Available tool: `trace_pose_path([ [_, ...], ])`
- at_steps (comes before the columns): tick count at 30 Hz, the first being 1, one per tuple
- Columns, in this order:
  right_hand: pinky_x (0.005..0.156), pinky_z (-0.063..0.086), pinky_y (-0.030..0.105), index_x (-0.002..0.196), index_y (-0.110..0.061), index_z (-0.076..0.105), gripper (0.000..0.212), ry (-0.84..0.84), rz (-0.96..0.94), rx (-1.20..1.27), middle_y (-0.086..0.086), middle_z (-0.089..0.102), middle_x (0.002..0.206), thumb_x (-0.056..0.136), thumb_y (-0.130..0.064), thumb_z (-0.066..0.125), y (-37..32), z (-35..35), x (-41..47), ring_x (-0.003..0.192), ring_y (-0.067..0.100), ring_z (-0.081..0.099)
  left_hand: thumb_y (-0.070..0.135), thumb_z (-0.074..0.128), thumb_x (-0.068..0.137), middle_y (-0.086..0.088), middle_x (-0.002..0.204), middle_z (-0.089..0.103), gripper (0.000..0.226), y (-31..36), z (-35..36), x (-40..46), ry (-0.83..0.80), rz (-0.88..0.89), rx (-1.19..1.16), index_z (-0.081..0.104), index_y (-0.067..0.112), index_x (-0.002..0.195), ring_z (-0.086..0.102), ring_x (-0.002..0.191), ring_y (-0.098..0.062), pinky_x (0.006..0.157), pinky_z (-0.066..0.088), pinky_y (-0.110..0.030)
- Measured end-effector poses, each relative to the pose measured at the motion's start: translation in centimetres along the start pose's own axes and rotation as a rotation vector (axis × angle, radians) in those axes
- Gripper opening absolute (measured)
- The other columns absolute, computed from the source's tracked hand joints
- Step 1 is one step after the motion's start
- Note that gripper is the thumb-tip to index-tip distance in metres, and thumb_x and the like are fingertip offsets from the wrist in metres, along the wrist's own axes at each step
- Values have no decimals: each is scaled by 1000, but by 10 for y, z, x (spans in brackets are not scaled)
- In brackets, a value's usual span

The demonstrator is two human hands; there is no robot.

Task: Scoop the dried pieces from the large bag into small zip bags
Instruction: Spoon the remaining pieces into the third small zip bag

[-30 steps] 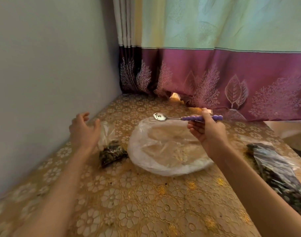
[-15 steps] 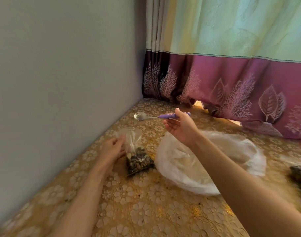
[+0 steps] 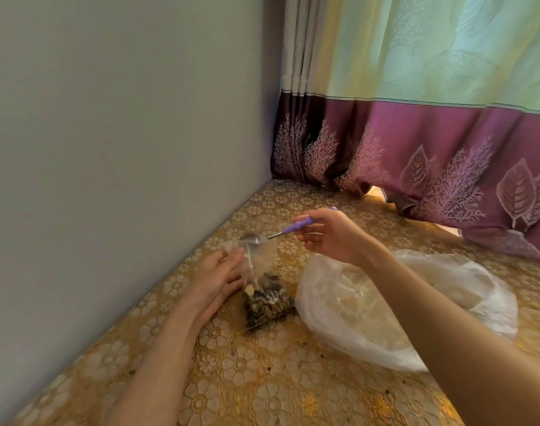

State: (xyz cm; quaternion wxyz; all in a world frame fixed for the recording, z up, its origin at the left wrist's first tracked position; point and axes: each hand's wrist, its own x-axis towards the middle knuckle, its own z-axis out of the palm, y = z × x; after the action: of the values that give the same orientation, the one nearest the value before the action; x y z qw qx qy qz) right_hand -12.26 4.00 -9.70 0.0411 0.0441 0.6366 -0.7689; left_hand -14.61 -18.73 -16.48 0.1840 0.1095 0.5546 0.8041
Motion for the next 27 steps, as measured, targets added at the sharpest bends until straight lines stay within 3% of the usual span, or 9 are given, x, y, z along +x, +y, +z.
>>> trace_pose_path([
  [9, 66, 55, 23, 95, 0, 64, 23, -108, -201, -154, 16, 73, 92, 92, -6, 43, -13, 3, -12, 70, 17, 64, 15, 60, 83, -11, 105, 70, 29, 1, 2, -1, -6, 35, -33, 61, 8, 111, 66, 98, -23, 74, 57, -31],
  [19, 71, 56, 25, 101, 0, 65, 25, -79, -331, -153, 18, 71, 98, 96, -8, 41, -15, -5, -34, 74, 17, 66, 20, 66, 74, -11, 107, 68, 32, 2, 2, -3, -9, 89, 16, 66, 7, 103, 66, 97, -20, 69, 55, -23],
  [24, 64, 56, 24, 101, -2, 63, 27, 103, -335, 135, 12, 73, 85, 98, -22, 45, -7, -14, -56, 73, 18, 69, 30, 63, 77, -8, 103, 70, 34, 5, 7, -8, 20, 118, 38, 66, 8, 102, 68, 95, -23, 68, 57, -28],
  [27, 59, 55, 24, 83, -2, 70, 35, 243, -282, 255, 14, 74, 88, 97, -23, 46, -1, -30, -83, 70, 18, 71, 31, 57, 81, -10, 98, 71, 29, 6, 11, -9, 106, 133, 69, 68, 9, 97, 69, 87, -24, 65, 59, -31],
])
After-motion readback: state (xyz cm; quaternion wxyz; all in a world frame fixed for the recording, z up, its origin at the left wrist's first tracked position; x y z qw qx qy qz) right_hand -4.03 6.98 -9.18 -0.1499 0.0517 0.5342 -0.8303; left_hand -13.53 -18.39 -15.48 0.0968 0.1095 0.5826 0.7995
